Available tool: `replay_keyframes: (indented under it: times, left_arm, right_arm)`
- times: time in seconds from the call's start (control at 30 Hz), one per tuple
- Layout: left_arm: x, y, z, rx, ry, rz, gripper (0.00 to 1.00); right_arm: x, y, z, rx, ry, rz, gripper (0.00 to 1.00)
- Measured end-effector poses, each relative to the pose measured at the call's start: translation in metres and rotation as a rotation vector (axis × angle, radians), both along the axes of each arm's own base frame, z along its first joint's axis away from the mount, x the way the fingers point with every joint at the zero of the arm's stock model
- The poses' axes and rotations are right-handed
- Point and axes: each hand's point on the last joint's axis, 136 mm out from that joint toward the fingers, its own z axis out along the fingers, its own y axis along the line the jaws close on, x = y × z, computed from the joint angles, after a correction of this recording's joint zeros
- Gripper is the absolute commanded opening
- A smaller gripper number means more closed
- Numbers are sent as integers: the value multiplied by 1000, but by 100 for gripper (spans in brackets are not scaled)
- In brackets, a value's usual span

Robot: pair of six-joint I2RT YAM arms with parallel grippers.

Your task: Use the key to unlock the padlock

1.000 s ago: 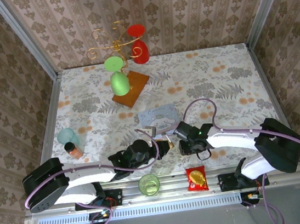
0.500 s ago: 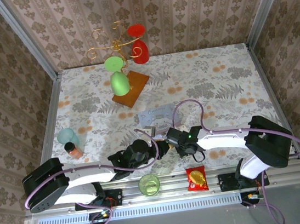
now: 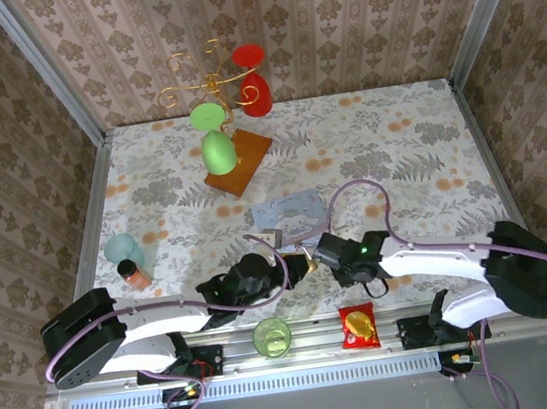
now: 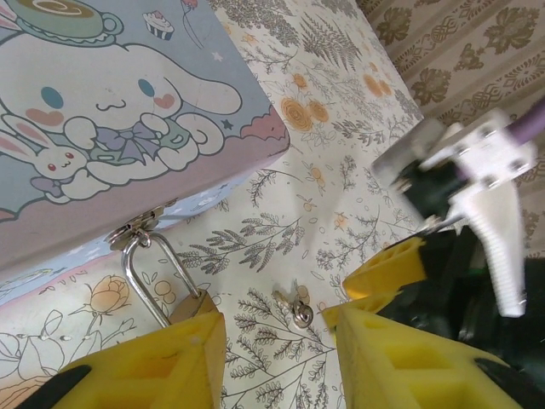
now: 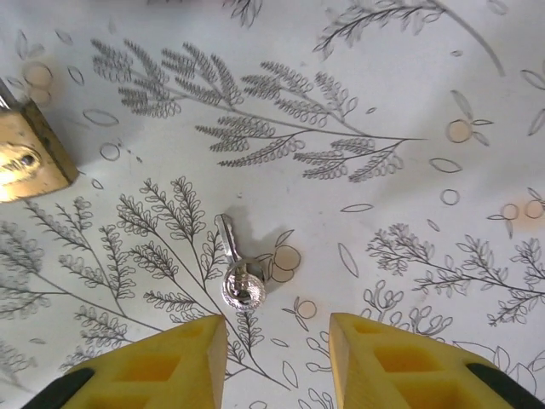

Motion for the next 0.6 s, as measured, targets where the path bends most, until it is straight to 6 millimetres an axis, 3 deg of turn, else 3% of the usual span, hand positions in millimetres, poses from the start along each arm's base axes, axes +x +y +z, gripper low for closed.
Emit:
replay_keyframes:
  times: [0.27,0.43,0.6]
  left_arm:
    - [2,0,1,-7,4,-2,40]
    - [2,0,1,-7,4,-2,40]
    - [1,0,1,-8,6,-7,40]
  right_arm:
    - [-5,3,-9,141,22,-87,43]
    - [-2,11,-26,105,68,-112,42]
    - [0,12,-28,46,68,-104,40]
